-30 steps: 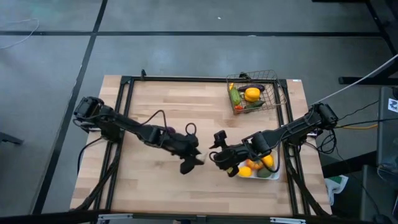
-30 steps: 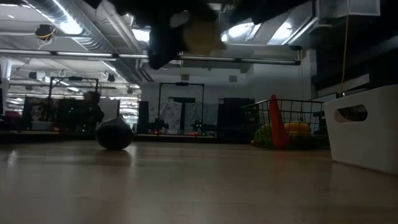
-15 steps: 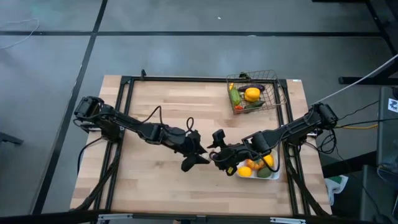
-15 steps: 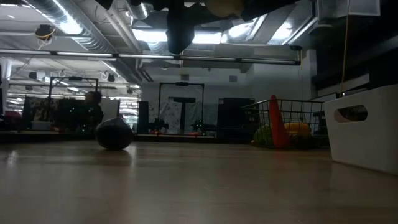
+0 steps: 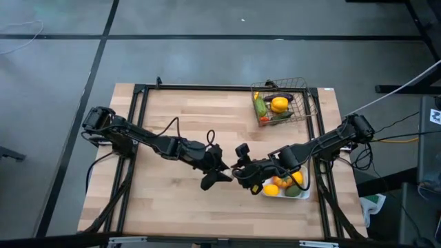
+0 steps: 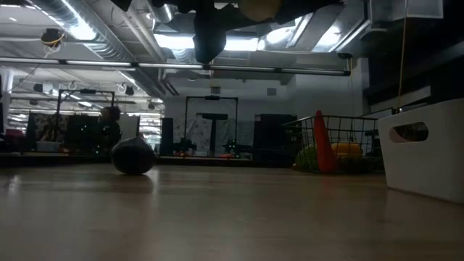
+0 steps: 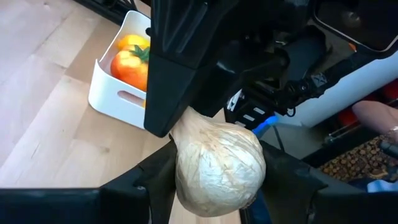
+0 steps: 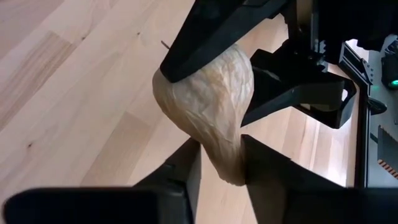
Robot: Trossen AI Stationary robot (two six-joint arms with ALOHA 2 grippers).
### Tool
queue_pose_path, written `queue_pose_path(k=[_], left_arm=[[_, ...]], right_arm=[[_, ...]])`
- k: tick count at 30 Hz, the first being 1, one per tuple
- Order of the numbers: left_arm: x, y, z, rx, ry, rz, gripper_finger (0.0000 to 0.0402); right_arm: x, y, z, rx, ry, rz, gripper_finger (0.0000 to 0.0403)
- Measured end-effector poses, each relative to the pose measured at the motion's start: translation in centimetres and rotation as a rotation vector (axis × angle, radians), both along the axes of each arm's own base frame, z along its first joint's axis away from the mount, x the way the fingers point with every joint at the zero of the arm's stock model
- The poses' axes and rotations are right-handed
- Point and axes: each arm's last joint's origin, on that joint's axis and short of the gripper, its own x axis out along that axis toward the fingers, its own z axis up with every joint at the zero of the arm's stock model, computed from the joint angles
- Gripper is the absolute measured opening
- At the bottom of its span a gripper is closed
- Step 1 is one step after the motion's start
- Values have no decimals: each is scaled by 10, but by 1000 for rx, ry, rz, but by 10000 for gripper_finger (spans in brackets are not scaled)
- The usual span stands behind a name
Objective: Sort produce into baskets
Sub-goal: Put the white garlic into the black wire basket
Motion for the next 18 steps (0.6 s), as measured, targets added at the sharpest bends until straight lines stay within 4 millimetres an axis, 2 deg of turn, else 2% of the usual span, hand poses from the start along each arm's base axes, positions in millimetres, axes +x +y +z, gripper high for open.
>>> queue_pose_path(k=[10,14,18], left_arm=[[0,0,0,1,0,-3,194],[0,0,0,-8,2,-1,203],[0,0,0,-23,6,7,231]], right_arm=[[0,0,0,-1,3,3,48],[0,0,0,3,5,6,37],[0,0,0,10,4,11,37]])
